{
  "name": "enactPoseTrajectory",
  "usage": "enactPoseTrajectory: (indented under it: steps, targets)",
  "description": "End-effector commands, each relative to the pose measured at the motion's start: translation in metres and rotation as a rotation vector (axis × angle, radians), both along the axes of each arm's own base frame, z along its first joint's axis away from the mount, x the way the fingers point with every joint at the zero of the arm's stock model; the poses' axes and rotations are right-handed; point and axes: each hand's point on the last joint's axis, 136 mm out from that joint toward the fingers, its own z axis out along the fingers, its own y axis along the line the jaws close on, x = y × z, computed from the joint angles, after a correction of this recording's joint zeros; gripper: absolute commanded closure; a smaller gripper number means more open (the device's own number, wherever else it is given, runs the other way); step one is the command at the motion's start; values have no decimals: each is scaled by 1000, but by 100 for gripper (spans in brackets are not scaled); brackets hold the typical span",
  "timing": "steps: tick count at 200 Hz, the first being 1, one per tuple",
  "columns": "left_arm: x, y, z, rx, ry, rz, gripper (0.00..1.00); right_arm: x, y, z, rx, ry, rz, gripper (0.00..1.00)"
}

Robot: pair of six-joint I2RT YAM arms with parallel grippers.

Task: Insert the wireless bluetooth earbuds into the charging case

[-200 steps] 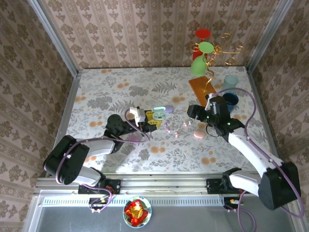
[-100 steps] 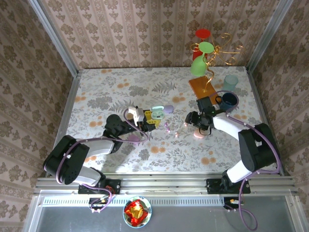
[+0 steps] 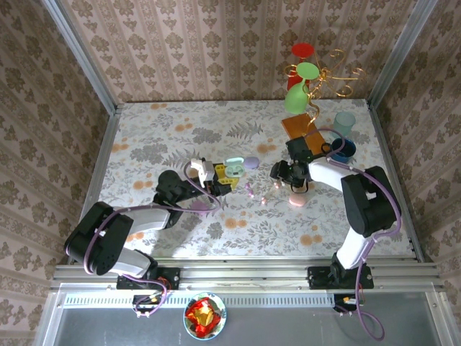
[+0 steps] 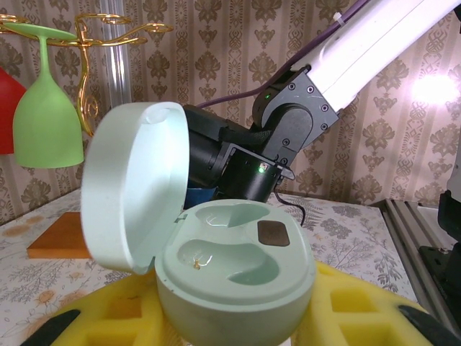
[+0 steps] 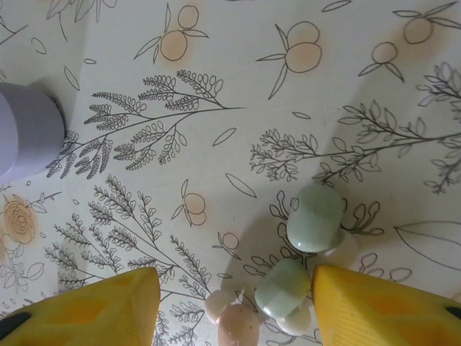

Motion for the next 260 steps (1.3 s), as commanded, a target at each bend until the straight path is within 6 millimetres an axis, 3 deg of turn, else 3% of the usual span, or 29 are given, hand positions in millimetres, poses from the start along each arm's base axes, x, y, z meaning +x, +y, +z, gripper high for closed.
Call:
enactPoseTrajectory:
  steps: [1,88,140,179,260]
  targets:
    - [-3,4,10,-24,-25,6,68,2,7,0,9,13,45,41]
    - [-4,5,12,-31,-25,10,68,2,2,10,-77,0,122,45]
    - [-5,7,12,-31,-26,12,68,-19,-28,30,-507,6,283,43]
    - [-7,8,12,-31,-26,15,68,-20,-43,37,-744,28,354,48]
    - [-7,9,11,-31,-30,24,68,-7,-17,25,-818,85,480,60]
